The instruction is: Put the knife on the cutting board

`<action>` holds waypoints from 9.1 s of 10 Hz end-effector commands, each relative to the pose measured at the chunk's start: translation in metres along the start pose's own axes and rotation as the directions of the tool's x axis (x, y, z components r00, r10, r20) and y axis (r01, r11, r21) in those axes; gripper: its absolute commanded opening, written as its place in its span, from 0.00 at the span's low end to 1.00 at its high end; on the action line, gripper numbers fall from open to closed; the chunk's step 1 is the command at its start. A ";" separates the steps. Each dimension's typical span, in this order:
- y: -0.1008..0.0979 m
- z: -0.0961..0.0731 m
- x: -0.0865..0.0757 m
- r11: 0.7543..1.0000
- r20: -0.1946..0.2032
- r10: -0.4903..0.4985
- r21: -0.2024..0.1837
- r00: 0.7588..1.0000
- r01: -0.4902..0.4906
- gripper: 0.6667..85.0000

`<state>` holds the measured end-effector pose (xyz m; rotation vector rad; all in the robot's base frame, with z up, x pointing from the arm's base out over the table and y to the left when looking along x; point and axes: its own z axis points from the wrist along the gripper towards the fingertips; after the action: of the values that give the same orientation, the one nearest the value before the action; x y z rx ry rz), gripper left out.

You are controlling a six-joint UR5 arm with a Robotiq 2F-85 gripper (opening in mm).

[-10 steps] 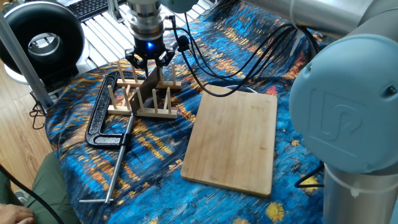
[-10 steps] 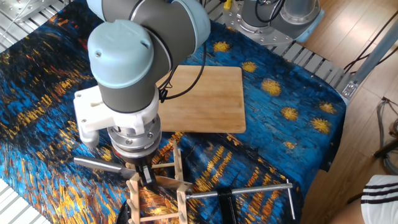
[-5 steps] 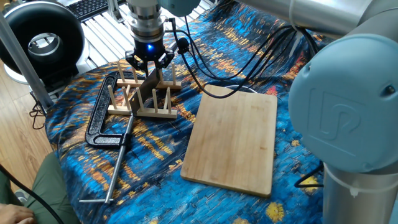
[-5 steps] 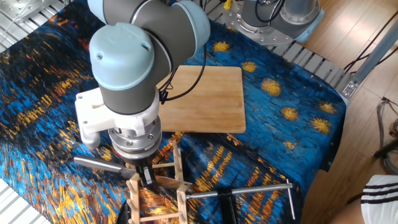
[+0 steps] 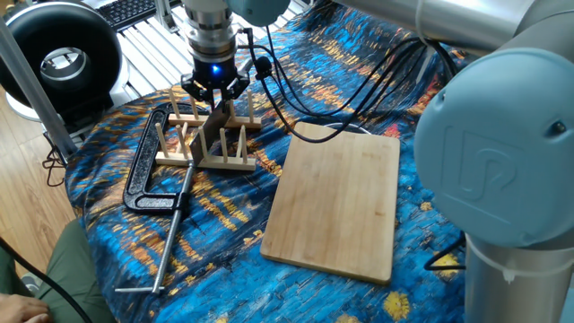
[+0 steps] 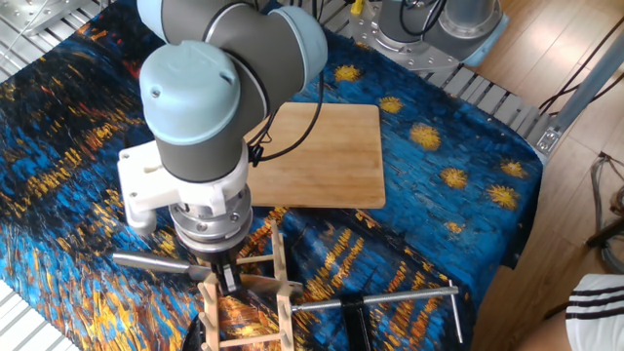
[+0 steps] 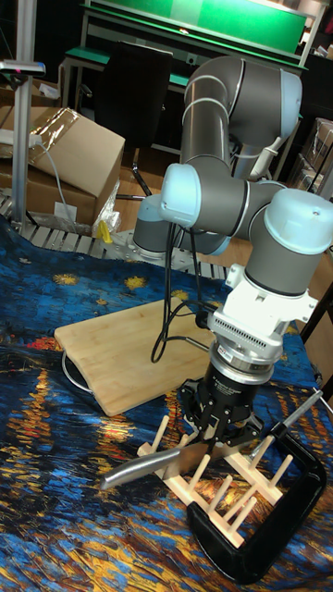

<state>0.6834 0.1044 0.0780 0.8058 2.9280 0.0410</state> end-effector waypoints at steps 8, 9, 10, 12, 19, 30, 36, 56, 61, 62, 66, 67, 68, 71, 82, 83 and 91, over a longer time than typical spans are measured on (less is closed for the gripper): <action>-0.003 -0.019 -0.008 1.000 -0.020 0.004 0.019 1.000 -0.004 0.00; -0.004 -0.023 -0.010 1.000 -0.021 -0.003 0.027 1.000 0.003 0.00; -0.002 -0.030 -0.014 1.000 -0.017 -0.003 0.028 1.000 0.003 0.00; -0.002 -0.056 -0.012 0.999 -0.050 -0.011 0.050 0.999 0.013 0.00; -0.004 -0.117 0.016 0.992 -0.102 -0.104 0.056 0.989 0.110 0.00; -0.063 -0.145 0.010 0.793 -0.005 -0.606 0.072 0.795 0.605 0.00; -0.047 -0.144 0.016 0.759 0.014 -0.651 0.012 0.759 0.651 0.00; -0.202 -0.172 0.088 0.824 -0.037 -0.567 -0.025 0.823 0.566 0.00; -0.218 -0.163 0.113 0.858 0.051 -0.507 -0.065 0.861 0.509 0.00; -0.218 -0.160 0.113 0.861 0.057 -0.501 -0.065 0.864 0.504 0.00; -0.215 -0.148 0.115 0.867 0.067 -0.491 -0.062 0.868 0.495 0.00; -0.213 -0.143 0.113 0.867 0.078 -0.491 -0.060 0.868 0.495 0.00; -0.209 -0.135 0.111 0.866 0.085 -0.490 -0.069 0.868 0.496 0.00; -0.197 -0.107 0.109 0.865 0.122 -0.485 -0.073 0.866 0.496 0.00; -0.216 -0.090 0.152 0.861 -0.035 -0.508 -0.056 0.861 0.506 0.00; -0.215 -0.076 0.150 0.864 -0.024 -0.503 -0.050 0.864 0.501 0.00; -0.212 -0.036 0.145 0.868 0.026 -0.494 -0.052 0.869 0.495 0.00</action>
<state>0.4442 -0.0055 0.0996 0.0127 3.0262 0.0583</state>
